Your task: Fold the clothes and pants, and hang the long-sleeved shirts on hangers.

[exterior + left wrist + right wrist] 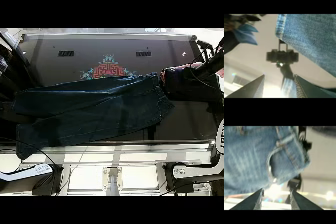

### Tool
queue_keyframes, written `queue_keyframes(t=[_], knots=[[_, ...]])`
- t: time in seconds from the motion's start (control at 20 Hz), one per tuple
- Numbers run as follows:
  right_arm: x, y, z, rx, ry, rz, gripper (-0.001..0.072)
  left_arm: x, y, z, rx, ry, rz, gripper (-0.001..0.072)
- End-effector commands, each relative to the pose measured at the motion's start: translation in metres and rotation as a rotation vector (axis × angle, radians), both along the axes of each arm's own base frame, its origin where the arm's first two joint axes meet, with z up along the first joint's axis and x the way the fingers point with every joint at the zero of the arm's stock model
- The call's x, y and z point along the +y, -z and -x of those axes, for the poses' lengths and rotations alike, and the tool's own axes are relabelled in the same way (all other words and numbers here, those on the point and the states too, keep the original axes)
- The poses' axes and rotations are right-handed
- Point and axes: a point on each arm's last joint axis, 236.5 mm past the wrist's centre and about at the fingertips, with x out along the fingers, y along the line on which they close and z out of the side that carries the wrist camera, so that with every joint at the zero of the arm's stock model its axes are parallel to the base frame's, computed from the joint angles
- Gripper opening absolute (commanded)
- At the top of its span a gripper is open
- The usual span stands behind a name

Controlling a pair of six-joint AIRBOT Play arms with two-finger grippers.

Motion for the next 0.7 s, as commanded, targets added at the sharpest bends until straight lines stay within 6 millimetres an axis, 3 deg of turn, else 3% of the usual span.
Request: queue_keyframes(t=[0.0,0.1,0.25,0.5,0.65], knots=[[0.020,0.008,0.024,0.112,0.037,-0.044,0.0384,0.005,0.037,-0.008,0.000,0.095,0.030,0.0439],[0.039,0.009,0.023,0.119,0.022,-0.044,0.0384,-0.002,0.061,-0.021,-0.020,0.138,0.094,0.0439],[0.076,0.009,0.018,0.095,-0.066,-0.033,0.0383,-0.001,0.081,-0.038,-0.080,0.095,0.192,0.0439],[0.115,0.009,0.009,0.034,-0.161,0.001,0.0382,0.030,0.088,-0.039,-0.148,0.007,0.191,0.0441],[0.117,0.009,0.010,0.040,-0.136,0.000,0.0382,0.038,0.086,-0.045,-0.184,0.033,0.154,0.0440]])
